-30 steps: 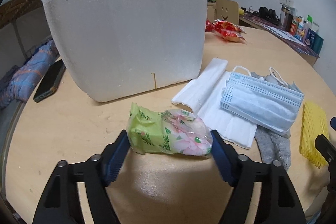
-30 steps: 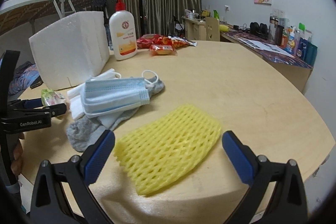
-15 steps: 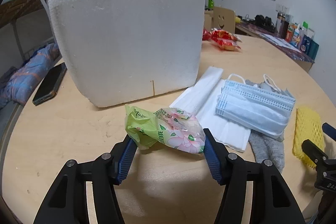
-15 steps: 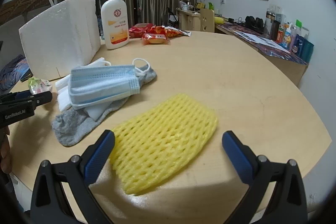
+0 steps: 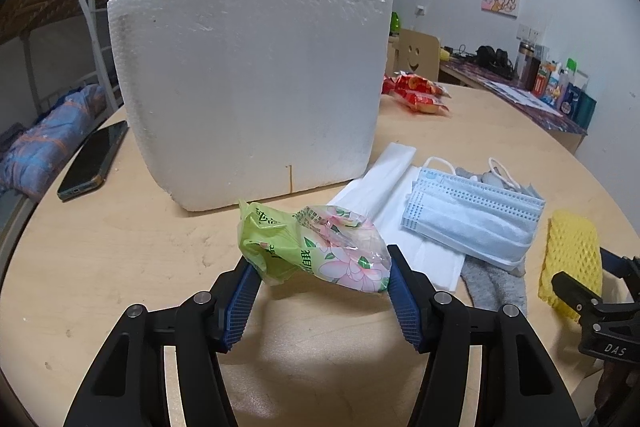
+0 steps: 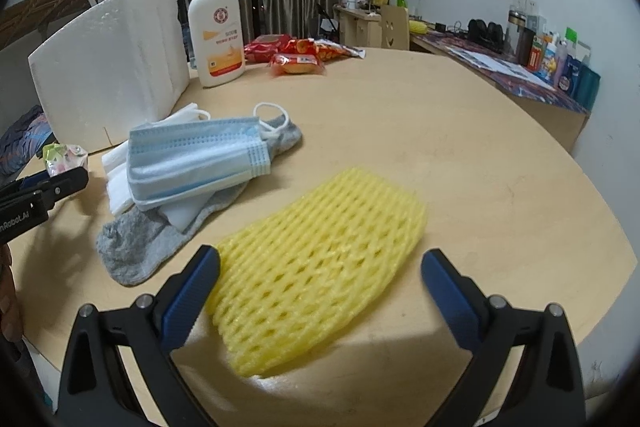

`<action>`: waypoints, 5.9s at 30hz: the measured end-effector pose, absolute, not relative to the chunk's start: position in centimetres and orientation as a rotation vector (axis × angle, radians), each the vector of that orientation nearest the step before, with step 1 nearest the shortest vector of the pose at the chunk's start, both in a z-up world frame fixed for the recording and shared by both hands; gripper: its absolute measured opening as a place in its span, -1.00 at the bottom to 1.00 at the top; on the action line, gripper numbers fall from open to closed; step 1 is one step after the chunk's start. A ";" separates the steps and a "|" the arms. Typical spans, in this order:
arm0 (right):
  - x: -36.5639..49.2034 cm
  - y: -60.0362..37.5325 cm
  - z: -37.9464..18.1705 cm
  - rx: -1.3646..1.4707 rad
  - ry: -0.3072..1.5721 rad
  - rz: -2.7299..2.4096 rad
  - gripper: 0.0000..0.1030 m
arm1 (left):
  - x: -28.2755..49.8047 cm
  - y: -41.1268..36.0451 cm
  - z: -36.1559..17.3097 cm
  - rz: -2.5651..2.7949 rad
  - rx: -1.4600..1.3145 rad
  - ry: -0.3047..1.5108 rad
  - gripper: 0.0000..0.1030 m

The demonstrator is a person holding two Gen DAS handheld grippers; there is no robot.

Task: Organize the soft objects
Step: 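Close the left gripper on the snack bag while the right gripper grasps the yellow net, then lift the snack bag and yellow net and carry both over the foam box, then open the left gripper to drop the snack bag into the foam box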

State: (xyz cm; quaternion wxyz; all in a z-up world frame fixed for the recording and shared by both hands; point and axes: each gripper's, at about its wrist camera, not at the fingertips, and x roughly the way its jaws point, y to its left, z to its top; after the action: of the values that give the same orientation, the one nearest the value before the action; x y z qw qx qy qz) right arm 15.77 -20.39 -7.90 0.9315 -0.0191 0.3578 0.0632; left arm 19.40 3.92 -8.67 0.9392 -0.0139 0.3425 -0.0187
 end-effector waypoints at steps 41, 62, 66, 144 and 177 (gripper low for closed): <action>11.7 -19.8 -2.9 -0.032 0.526 0.229 -0.76 | 15.5 4.4 -5.4 -0.069 -0.050 0.540 0.19; 9.3 -18.7 0.9 -0.055 0.373 0.285 -0.76 | 10.2 4.5 -0.5 -0.014 -0.008 0.387 0.19; 8.6 -18.3 1.6 -0.055 0.343 0.306 -0.76 | 8.9 4.5 0.4 -0.003 0.005 0.358 0.19; 13.6 -9.6 7.8 -0.103 0.244 0.629 -0.76 | 10.4 7.3 7.8 0.082 0.006 0.275 0.19; 20.6 -8.6 7.6 -0.082 0.305 0.591 -0.76 | 24.2 8.4 7.1 -0.025 -0.030 0.394 0.19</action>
State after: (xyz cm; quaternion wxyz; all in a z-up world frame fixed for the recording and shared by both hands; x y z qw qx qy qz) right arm 20.62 -8.61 7.61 0.9444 -0.0403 0.1494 0.2900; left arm 24.23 8.41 7.10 0.9805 -0.0148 0.1957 -0.0124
